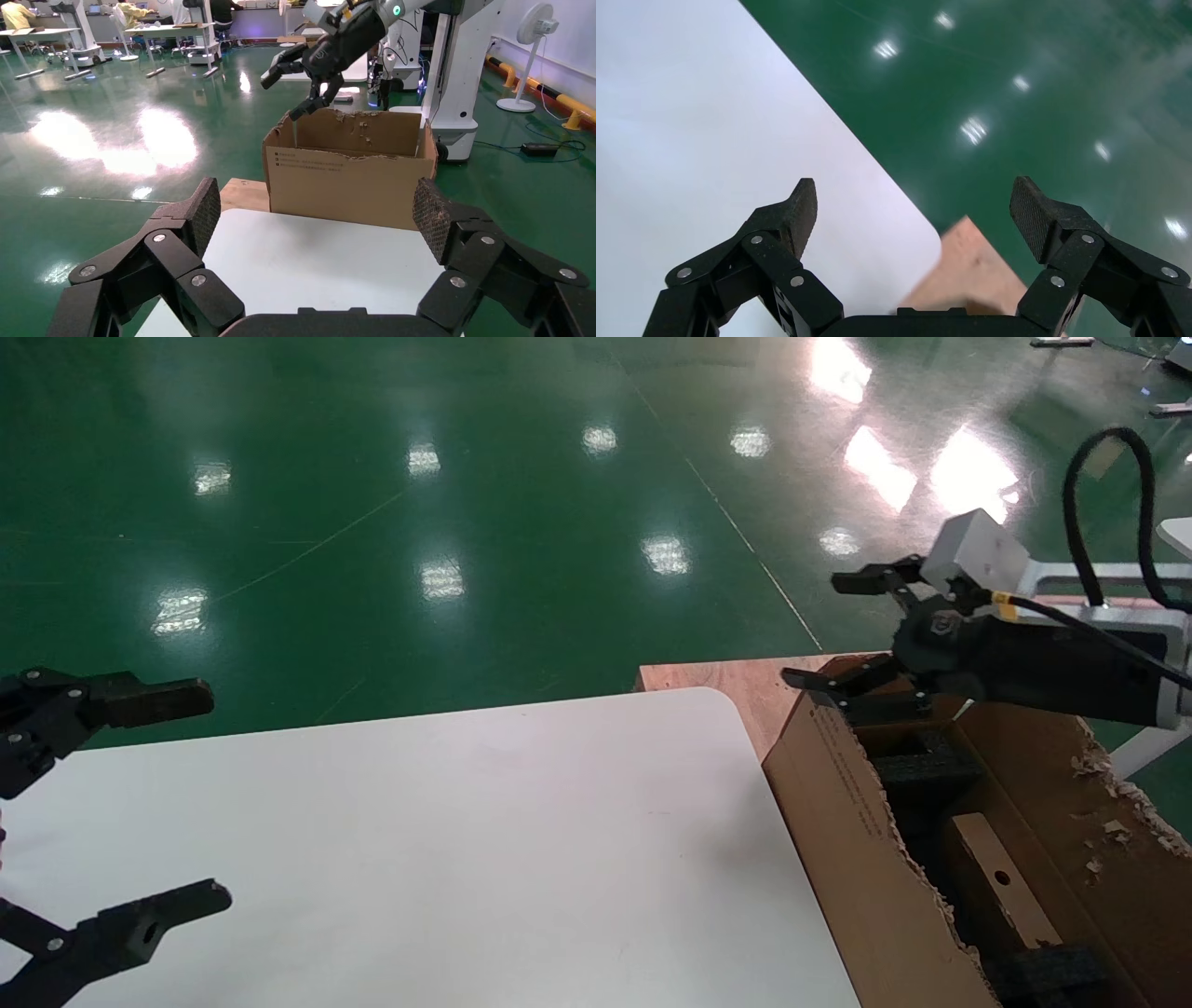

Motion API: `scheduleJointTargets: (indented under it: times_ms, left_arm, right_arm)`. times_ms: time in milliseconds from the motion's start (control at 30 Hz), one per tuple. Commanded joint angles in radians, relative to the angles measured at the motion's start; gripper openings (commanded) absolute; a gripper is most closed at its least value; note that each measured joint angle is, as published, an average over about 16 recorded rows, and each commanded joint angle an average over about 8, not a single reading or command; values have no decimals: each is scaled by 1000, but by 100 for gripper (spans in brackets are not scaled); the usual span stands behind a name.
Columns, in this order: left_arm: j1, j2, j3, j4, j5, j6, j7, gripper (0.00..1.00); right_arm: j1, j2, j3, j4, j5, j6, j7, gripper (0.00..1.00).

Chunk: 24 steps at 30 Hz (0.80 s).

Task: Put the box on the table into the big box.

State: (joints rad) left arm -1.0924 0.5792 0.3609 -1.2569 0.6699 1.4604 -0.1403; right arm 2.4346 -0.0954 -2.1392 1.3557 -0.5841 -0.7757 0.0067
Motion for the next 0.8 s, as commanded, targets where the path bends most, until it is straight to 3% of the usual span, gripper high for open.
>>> scheduleJointTargets:
  times_ms: [33, 800]
  left_arm:
    - [0, 0, 0, 0, 0, 0, 0, 100]
    - [0, 0, 0, 0, 0, 0, 0, 100]
  right_arm:
    - [-58, -22, 79, -3, -6, -31, 8, 100]
    - [-720, -273, 985, -38, -78, -381, 96, 100]
